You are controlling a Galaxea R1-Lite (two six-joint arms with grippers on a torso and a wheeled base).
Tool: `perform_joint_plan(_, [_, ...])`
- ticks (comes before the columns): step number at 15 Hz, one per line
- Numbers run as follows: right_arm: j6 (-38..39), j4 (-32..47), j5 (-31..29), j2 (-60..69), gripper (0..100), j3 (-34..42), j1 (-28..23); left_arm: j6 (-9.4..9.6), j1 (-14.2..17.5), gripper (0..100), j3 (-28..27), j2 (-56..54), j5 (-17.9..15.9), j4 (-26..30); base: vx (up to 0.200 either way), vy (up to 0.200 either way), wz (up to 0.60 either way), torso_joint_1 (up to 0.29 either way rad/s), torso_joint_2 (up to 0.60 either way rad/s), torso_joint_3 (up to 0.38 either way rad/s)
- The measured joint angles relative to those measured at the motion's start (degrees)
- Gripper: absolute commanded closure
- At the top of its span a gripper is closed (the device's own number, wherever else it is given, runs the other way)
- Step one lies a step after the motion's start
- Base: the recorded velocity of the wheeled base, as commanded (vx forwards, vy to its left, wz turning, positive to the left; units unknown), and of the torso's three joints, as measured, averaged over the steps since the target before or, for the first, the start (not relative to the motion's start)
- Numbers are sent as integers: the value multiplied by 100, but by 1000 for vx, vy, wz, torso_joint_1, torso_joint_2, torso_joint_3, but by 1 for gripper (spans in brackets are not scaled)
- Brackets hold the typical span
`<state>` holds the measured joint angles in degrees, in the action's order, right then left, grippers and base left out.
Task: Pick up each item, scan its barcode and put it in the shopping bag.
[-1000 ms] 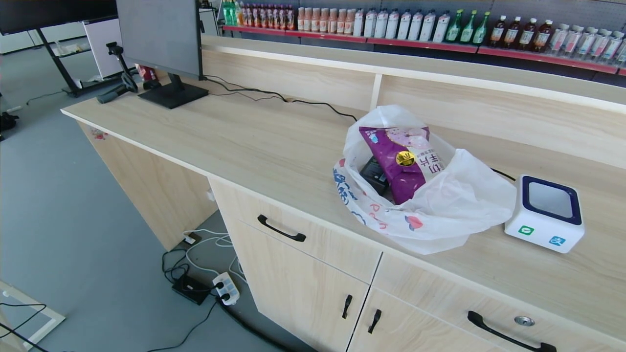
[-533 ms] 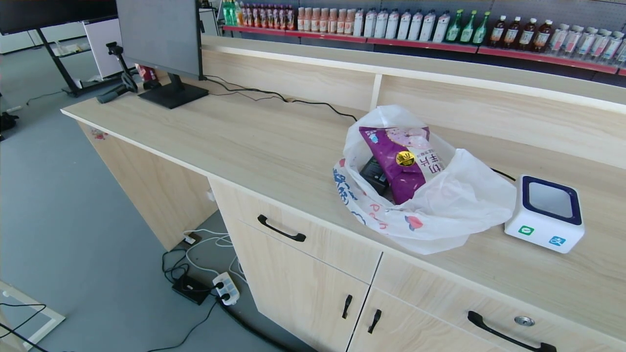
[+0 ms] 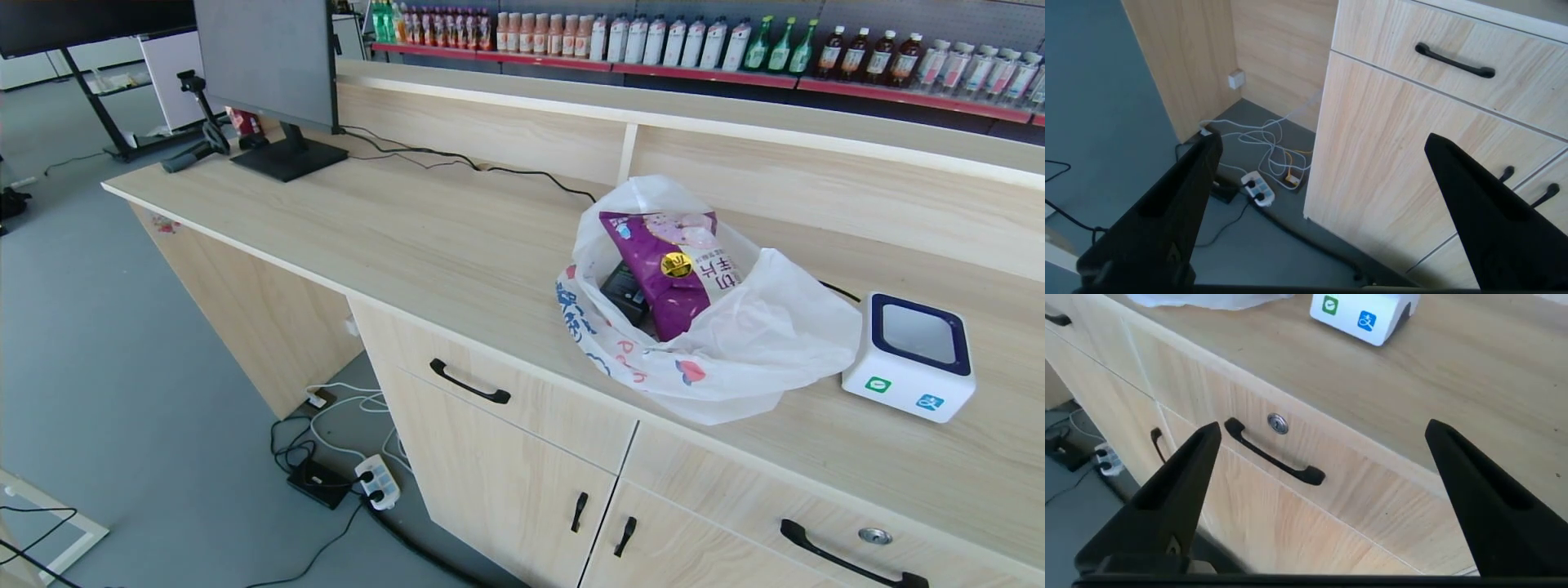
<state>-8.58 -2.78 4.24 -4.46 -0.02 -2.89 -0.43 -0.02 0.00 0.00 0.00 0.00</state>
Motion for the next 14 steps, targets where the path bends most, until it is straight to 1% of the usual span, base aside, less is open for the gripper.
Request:
perform_joint_plan(2, [300,62,10,-20,0,0,-28,0,0,0,0,0,0,0,0,0,0,0,0,0])
perform_joint_plan(6, [449,57,312,-102,0,-7,-79,0,0,0,0,0,2,0,0,0,0,0,0,0])
perform_joint_plan(8, [599,38,289,-41,0,-7,-72,2,-2,0,0,0,0,0,0,0,0,0,0,0])
perform_joint_plan(10, [590,33,286,-13,0,0,-72,0,-2,0,0,0,0,0,0,0,0,0,0,0])
perform_joint_plan(14, [319,43,286,6,0,2,-72,0,0,0,0,0,0,0,0,0,0,0,0,0])
